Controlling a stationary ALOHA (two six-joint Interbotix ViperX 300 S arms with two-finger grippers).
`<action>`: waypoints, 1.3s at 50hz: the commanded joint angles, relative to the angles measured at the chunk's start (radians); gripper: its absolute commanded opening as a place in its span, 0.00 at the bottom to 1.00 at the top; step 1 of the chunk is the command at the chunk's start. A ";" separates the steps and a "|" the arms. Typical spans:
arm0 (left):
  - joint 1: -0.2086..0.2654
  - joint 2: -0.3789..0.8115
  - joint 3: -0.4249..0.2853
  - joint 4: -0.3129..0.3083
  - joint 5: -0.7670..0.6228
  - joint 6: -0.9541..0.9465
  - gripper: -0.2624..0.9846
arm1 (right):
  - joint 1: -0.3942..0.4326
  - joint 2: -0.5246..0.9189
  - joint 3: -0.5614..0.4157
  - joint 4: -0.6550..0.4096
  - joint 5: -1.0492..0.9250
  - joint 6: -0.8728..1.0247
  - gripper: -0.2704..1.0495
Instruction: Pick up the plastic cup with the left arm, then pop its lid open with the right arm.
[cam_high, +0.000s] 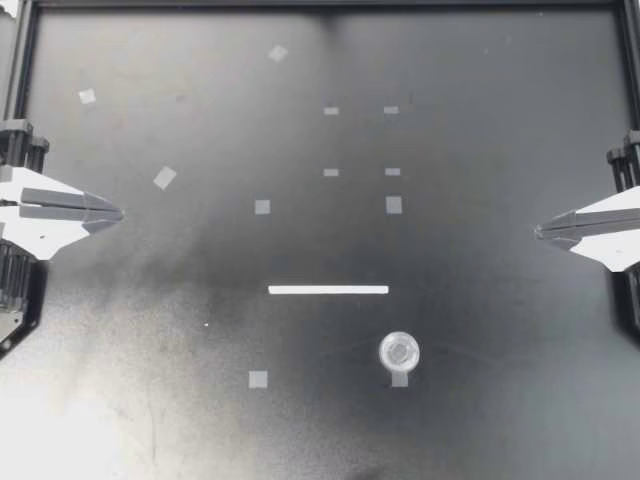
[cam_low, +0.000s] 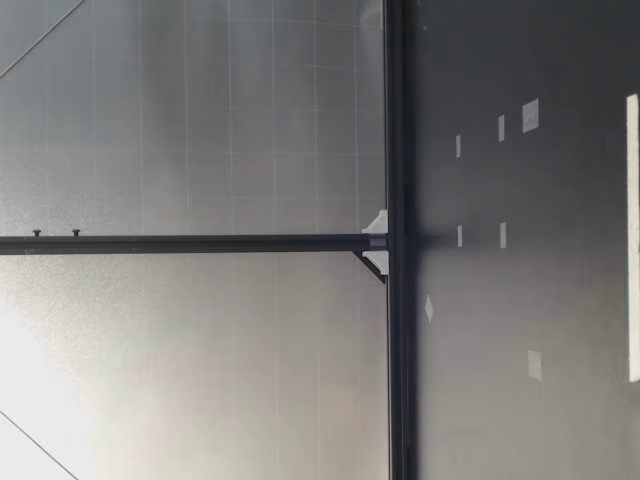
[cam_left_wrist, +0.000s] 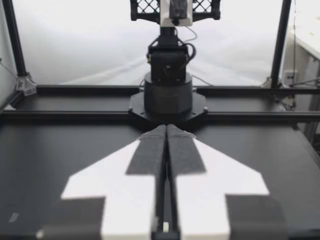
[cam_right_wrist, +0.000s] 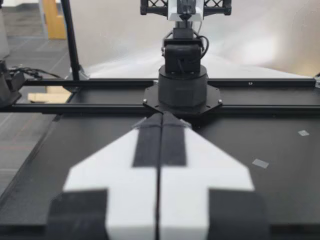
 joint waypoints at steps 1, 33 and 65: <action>-0.002 0.003 0.034 0.000 -0.002 0.005 0.21 | -0.002 0.008 -0.020 0.003 -0.006 0.002 0.10; -0.025 0.433 -0.204 -0.003 0.164 -0.035 0.10 | -0.026 0.360 -0.434 0.055 0.778 -0.009 0.10; -0.129 0.923 -0.407 0.008 -0.014 -0.028 0.11 | 0.130 0.624 -0.261 0.285 0.532 0.015 0.10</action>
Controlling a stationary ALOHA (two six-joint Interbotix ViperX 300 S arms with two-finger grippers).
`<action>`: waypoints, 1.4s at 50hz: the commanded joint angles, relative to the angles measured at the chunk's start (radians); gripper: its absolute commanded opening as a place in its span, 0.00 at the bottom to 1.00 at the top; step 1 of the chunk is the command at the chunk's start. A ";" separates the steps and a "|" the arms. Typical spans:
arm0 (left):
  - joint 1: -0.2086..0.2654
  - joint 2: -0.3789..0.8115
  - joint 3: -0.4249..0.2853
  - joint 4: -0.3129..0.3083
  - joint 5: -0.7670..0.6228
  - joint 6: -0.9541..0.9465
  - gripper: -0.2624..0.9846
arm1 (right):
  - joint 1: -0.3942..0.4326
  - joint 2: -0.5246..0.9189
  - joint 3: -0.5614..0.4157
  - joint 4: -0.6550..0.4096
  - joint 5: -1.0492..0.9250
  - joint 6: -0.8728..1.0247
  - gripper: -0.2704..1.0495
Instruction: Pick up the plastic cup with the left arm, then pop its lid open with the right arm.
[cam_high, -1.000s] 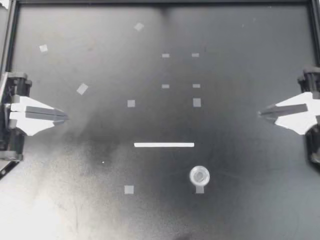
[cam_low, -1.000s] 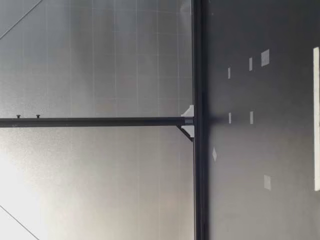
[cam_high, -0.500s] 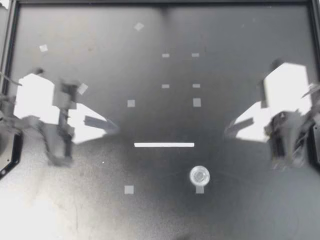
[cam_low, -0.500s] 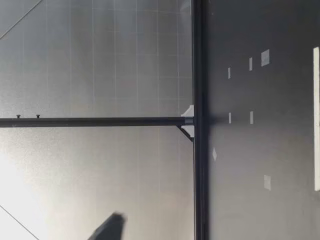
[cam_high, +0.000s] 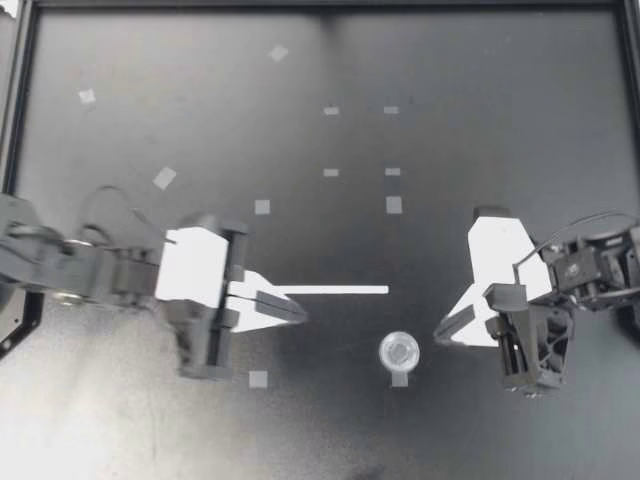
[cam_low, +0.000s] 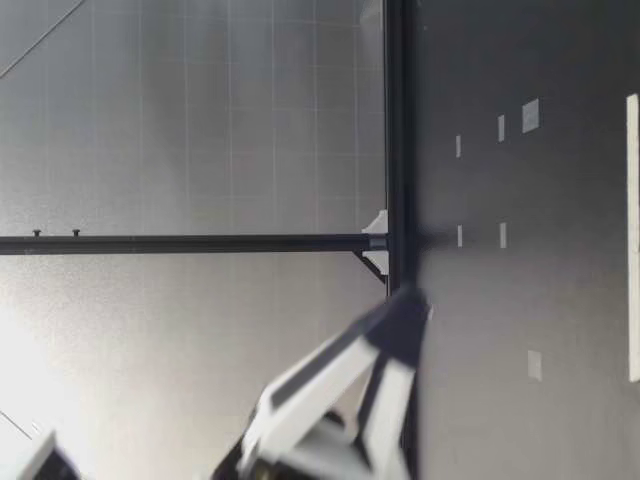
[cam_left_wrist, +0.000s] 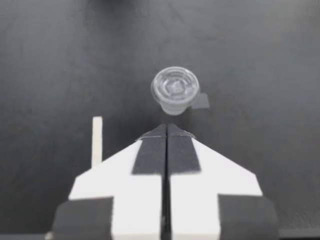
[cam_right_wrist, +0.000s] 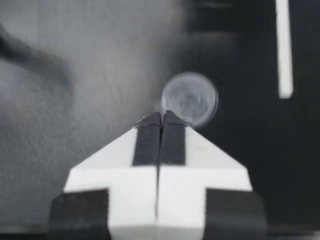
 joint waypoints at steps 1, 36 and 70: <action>-0.003 0.035 -0.058 0.009 -0.008 0.000 0.11 | 0.020 0.009 0.025 0.029 -0.044 0.009 0.10; -0.003 0.264 -0.155 0.012 0.002 -0.017 0.72 | 0.058 0.204 0.038 0.038 -0.276 0.038 0.10; -0.011 0.397 -0.284 0.014 -0.017 -0.002 0.72 | 0.058 0.275 0.003 0.038 -0.287 0.037 0.10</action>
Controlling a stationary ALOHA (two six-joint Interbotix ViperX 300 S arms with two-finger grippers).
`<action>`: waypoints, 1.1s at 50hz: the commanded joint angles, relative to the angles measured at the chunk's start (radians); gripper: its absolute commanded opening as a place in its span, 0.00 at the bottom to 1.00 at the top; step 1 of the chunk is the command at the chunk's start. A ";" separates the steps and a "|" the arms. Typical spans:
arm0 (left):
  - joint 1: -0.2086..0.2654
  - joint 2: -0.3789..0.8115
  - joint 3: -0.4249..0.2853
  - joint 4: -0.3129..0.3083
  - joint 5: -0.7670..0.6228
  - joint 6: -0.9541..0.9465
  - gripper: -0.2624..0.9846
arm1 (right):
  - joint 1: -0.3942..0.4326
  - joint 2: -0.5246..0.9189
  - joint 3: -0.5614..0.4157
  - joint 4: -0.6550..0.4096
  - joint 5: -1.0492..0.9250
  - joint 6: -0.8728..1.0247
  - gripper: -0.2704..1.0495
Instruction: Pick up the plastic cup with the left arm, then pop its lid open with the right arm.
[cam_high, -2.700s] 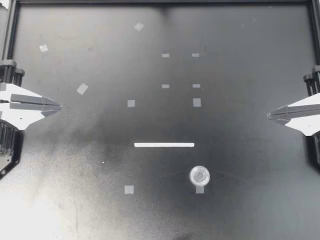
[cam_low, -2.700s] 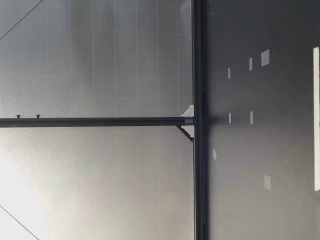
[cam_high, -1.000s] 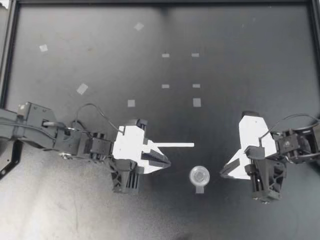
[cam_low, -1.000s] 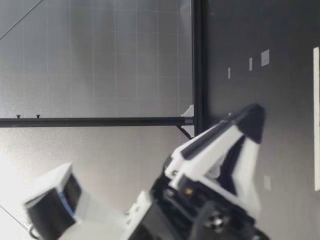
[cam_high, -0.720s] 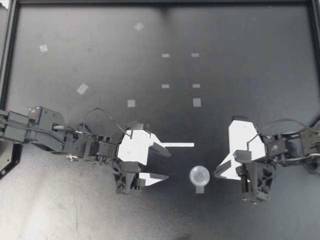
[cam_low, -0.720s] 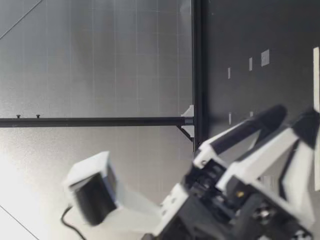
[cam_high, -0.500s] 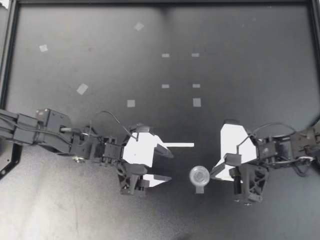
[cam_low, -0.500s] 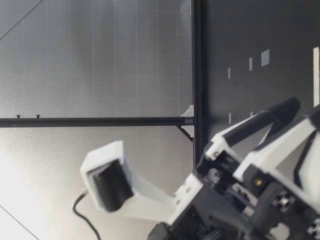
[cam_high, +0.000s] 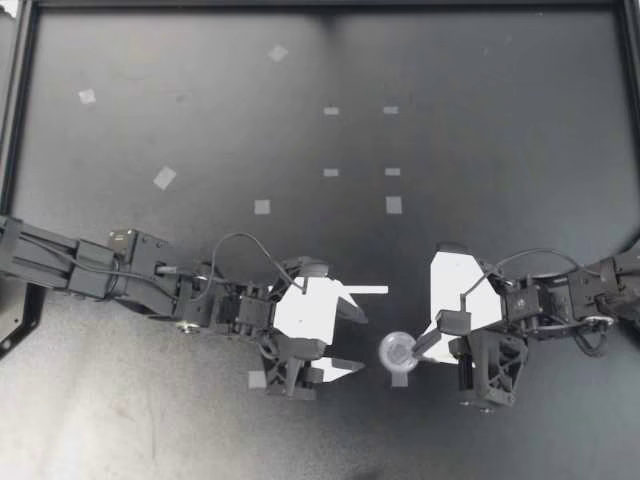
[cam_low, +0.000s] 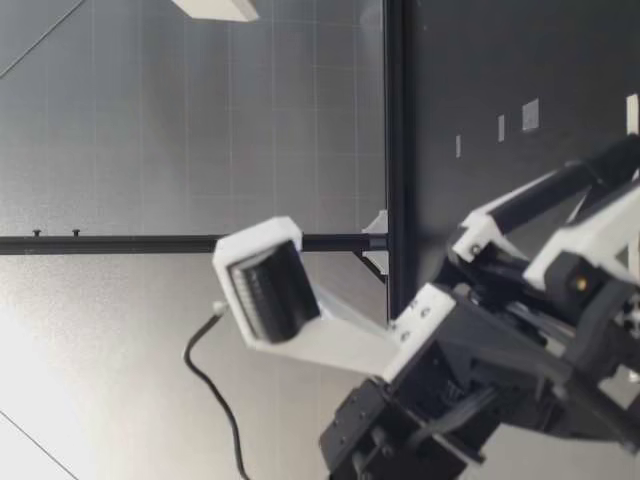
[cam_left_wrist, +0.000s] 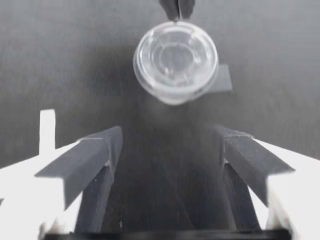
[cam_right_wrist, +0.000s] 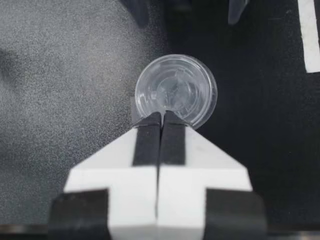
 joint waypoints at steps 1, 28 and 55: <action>-0.002 -0.011 -0.031 0.000 -0.020 0.000 0.72 | 0.006 -0.008 -0.014 0.000 -0.012 0.000 0.10; -0.002 0.069 -0.115 0.002 -0.061 0.005 0.72 | 0.006 0.000 0.008 -0.002 -0.040 0.002 0.10; -0.002 0.071 -0.124 0.002 -0.057 0.002 0.72 | 0.023 0.026 0.020 0.000 -0.003 0.040 0.10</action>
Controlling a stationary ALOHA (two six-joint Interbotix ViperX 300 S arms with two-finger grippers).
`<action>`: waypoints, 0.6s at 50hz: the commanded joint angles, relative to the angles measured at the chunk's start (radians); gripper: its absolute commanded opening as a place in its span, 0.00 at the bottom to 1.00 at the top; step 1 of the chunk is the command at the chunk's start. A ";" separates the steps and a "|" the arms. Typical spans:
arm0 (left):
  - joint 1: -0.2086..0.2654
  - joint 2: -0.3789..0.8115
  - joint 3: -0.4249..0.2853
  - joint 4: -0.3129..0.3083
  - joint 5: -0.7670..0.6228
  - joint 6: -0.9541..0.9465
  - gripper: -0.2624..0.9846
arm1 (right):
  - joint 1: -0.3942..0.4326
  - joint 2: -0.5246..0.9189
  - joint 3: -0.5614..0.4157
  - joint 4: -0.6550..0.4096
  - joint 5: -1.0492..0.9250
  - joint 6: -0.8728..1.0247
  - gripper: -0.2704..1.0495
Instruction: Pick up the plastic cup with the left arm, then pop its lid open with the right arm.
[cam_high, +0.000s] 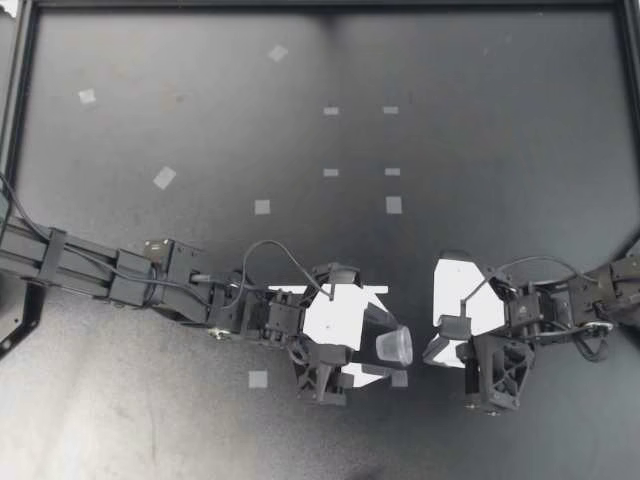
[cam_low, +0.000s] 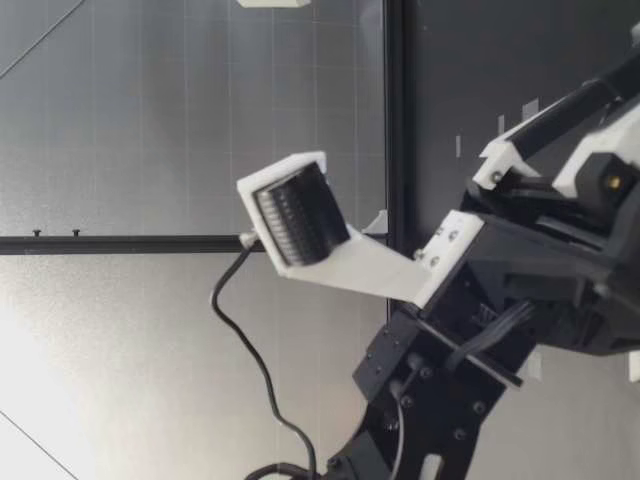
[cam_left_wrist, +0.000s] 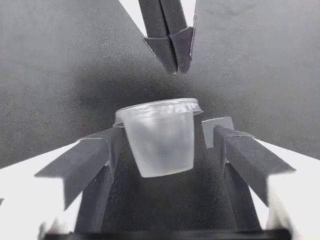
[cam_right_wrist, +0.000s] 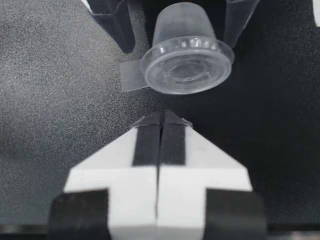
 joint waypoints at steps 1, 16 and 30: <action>-0.002 -0.028 -0.025 0.000 0.003 0.000 0.72 | 0.006 -0.009 -0.009 0.002 -0.006 0.002 0.10; -0.002 -0.002 -0.074 0.000 0.121 0.002 0.67 | 0.006 -0.015 -0.008 0.000 -0.008 0.002 0.10; -0.002 -0.011 -0.077 0.000 0.152 0.003 0.46 | 0.008 -0.034 -0.005 0.000 -0.008 0.005 0.10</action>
